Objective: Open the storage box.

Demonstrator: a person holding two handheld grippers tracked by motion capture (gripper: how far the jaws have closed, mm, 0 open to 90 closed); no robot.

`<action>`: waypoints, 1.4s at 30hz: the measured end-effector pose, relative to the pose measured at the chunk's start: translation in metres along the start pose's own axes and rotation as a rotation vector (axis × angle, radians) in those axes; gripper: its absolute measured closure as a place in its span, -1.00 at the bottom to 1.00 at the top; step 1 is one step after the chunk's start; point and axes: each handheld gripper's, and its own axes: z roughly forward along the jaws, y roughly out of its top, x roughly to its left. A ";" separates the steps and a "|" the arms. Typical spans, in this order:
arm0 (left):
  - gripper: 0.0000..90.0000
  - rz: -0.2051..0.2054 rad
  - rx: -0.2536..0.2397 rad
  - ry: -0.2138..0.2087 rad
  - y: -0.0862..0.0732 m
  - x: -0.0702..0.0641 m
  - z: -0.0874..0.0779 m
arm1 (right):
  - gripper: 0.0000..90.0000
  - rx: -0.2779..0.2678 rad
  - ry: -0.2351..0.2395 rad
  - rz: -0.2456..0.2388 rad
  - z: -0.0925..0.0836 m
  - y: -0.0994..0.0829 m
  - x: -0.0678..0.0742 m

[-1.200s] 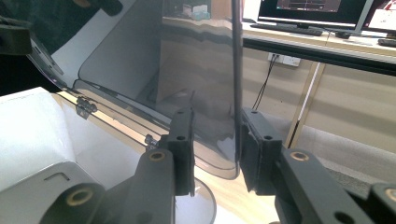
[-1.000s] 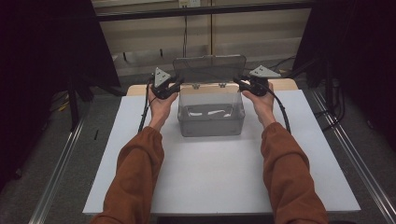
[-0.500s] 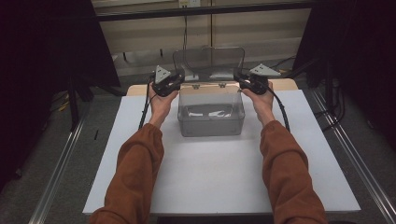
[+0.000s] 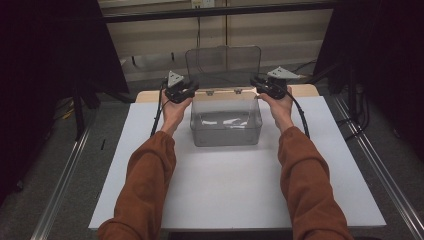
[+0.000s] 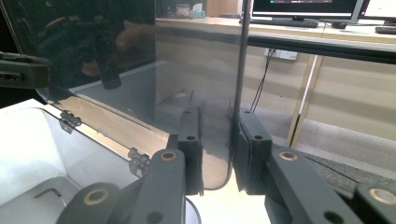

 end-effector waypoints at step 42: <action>0.50 -0.095 0.099 -0.009 0.003 0.006 0.011 | 0.61 0.079 -0.015 0.132 0.014 -0.001 -0.005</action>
